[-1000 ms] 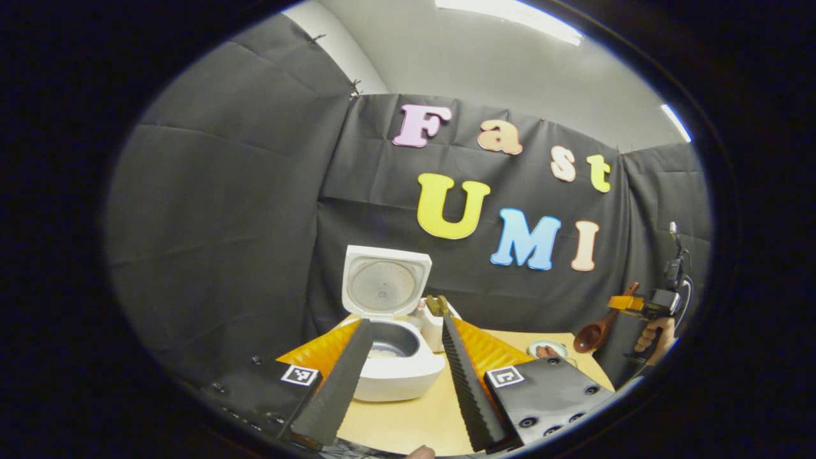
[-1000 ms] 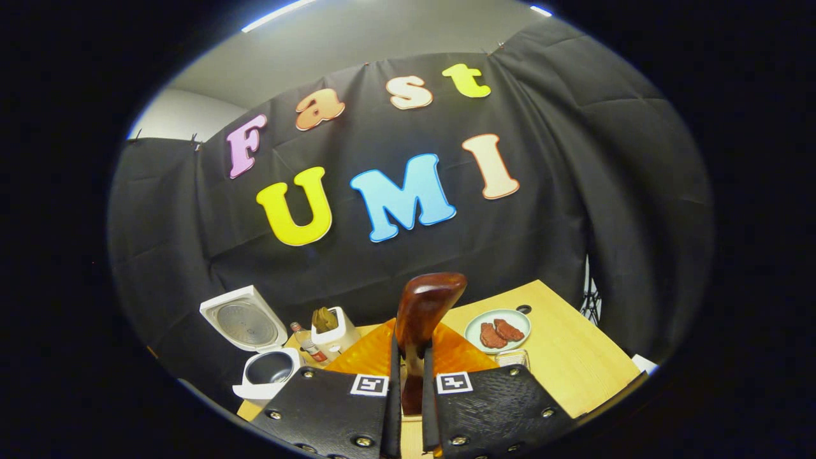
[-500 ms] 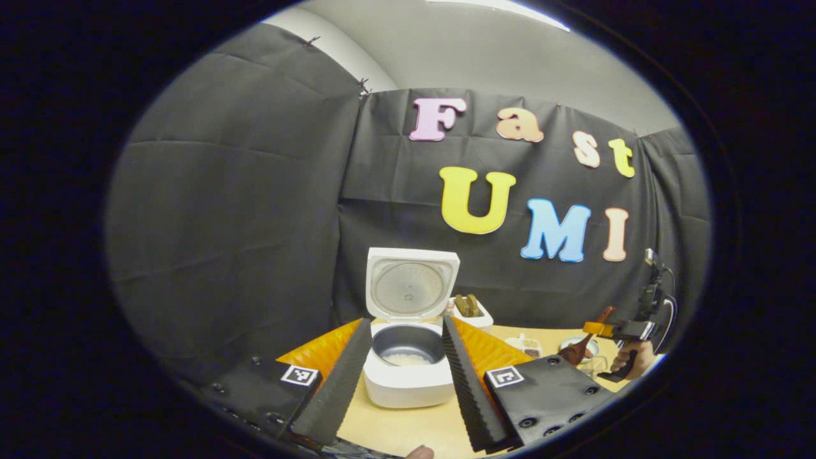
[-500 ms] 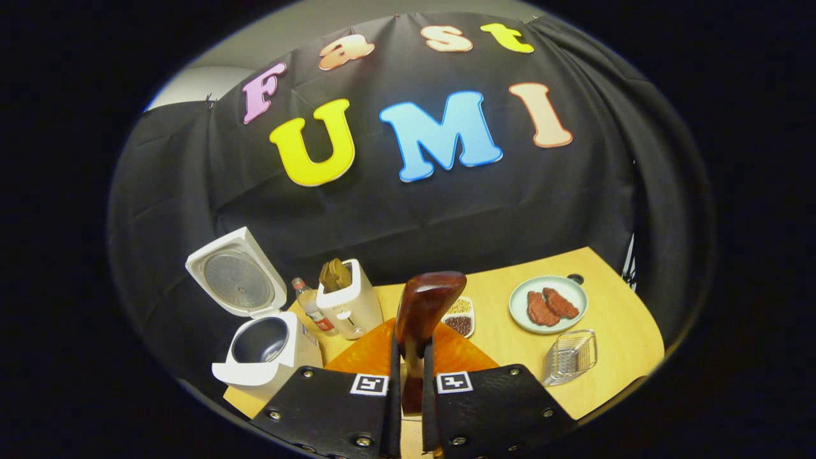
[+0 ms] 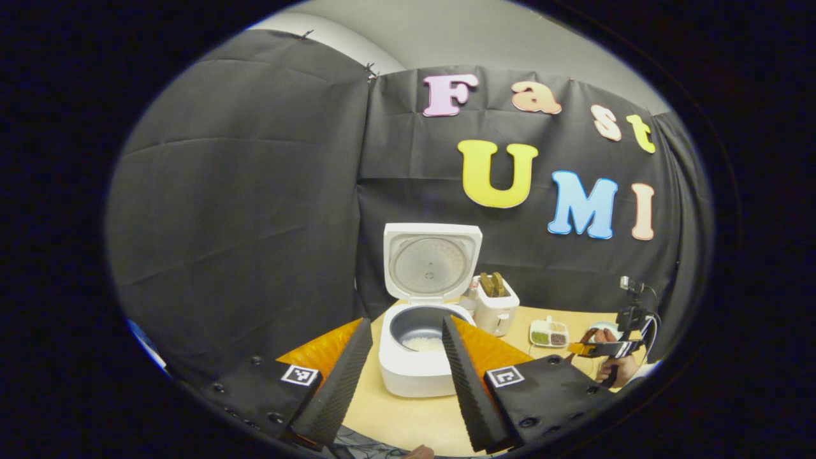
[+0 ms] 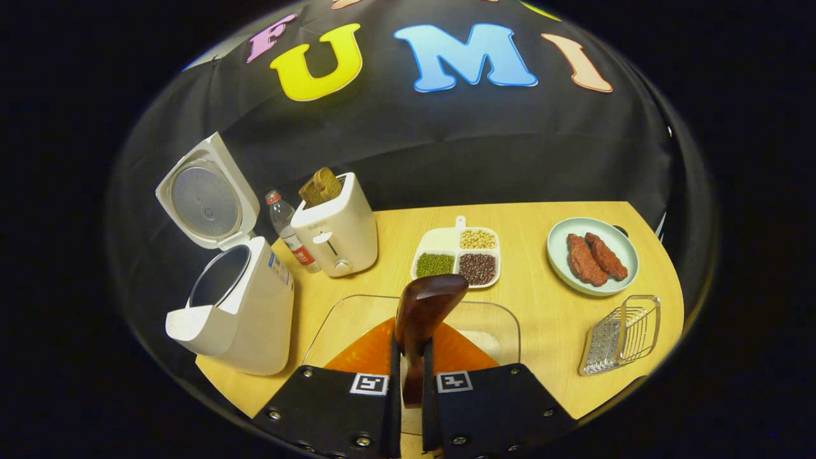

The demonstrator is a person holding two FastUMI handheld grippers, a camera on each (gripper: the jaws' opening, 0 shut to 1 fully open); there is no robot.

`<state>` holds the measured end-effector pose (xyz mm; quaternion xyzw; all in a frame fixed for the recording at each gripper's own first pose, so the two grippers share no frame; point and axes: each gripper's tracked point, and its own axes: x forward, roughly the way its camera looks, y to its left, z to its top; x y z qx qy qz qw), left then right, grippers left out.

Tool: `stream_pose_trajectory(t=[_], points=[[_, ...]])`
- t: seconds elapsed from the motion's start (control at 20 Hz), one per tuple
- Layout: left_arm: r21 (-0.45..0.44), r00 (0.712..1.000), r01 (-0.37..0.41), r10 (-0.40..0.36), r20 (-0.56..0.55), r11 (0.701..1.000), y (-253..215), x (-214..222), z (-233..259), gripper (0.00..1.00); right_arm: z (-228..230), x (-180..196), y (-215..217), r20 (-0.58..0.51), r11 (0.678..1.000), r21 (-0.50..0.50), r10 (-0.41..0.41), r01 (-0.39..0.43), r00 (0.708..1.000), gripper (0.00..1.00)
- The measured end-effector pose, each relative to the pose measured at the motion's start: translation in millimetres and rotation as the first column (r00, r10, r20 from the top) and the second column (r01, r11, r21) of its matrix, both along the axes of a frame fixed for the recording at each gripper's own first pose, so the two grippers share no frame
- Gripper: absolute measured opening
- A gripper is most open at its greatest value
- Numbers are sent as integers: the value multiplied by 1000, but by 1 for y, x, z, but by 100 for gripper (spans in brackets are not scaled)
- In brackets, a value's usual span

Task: Close the left gripper, press the button to open the rice cooker; take a wooden spoon from the chopstick holder with the right hand, scoop a spoonful of rice and pour it into the rice cooker, then put the wooden spoon back into the chopstick holder.

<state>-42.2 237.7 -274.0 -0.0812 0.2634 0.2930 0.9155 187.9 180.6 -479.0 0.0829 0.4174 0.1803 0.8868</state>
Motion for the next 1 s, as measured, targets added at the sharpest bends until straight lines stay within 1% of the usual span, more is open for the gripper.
stream_pose_trajectory(t=[0.05, 0.2, 0.3, 0.4, 0.5, 0.6, 0.65, 0.75, 0.85, 0.9, 1.0], points=[[-3, 1000, -8, 8, -2, 1000, 0, -1, -2, 81, -2, -2, 3, -4, 1000, 4, 4, -4, 1000, 13], [8, 1000, -16, 16, -7, 1000, 1, -4, 0, 81, -1, -5, 17, -26, 999, 41, -1, 2, 1000, 13], [8, 1000, -24, 24, -5, 1000, 1, -4, 0, 81, -2, -4, 25, -64, 995, 92, -19, 25, 998, 13], [9, 1000, -30, 30, -3, 1000, 0, -7, 2, 81, -2, -1, 30, -107, 986, 150, -51, 67, 993, 14], [22, 1000, -28, 28, -5, 999, -1, -9, 6, 81, -1, 1, 31, -149, 971, 208, -87, 117, 985, 14], [31, 1000, -29, 29, -2, 999, -1, -12, 12, 81, 1, 0, 33, -210, 943, 284, -116, 174, 971, 13], [31, 999, -32, 32, -2, 999, -3, -14, 12, 81, 1, 2, 31, -231, 932, 302, -133, 201, 964, 13], [28, 999, -35, 35, -3, 999, -5, -16, 14, 81, 2, 4, 23, -219, 929, 297, -158, 220, 963, 13], [38, 1000, -29, 29, 3, 999, -8, -17, 18, 81, 11, 6, 17, -213, 923, 313, -163, 225, 963, 13], [44, 1000, -23, 23, 3, 999, -9, -17, 20, 75, 16, 5, 14, -212, 916, 325, -169, 233, 962, 13], [46, 1000, -17, 17, 5, 999, -12, -18, 23, 75, 27, 8, 6, -204, 904, 349, -183, 246, 962, 13]])
